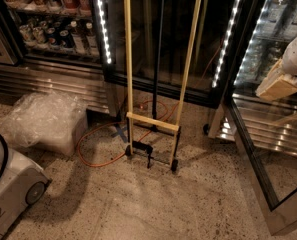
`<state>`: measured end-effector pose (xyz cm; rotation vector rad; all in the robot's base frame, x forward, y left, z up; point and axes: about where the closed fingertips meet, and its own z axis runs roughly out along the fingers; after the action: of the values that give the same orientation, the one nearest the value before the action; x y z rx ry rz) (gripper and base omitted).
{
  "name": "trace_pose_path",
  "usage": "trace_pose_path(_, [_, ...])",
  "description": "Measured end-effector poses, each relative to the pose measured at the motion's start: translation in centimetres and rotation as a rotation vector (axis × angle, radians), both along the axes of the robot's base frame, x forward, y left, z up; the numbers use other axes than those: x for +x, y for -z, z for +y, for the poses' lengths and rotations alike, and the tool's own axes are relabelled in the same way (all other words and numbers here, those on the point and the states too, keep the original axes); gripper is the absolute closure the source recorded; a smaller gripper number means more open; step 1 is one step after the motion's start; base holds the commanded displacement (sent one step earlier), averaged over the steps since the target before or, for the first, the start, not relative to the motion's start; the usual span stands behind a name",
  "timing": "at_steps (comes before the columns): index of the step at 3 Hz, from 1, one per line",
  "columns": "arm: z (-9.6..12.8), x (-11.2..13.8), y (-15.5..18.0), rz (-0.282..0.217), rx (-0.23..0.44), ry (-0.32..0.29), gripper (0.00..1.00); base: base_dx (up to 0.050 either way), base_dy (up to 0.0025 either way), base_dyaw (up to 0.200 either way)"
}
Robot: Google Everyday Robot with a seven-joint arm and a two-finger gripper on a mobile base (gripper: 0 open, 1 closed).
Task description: Close left fridge door
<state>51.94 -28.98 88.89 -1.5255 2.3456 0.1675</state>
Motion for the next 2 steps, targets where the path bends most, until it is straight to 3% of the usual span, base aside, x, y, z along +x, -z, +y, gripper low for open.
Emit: trace_pose_path(2, [0.00,0.00,0.00,0.000,0.000,0.000,1.00,0.050,-0.00002,0.000])
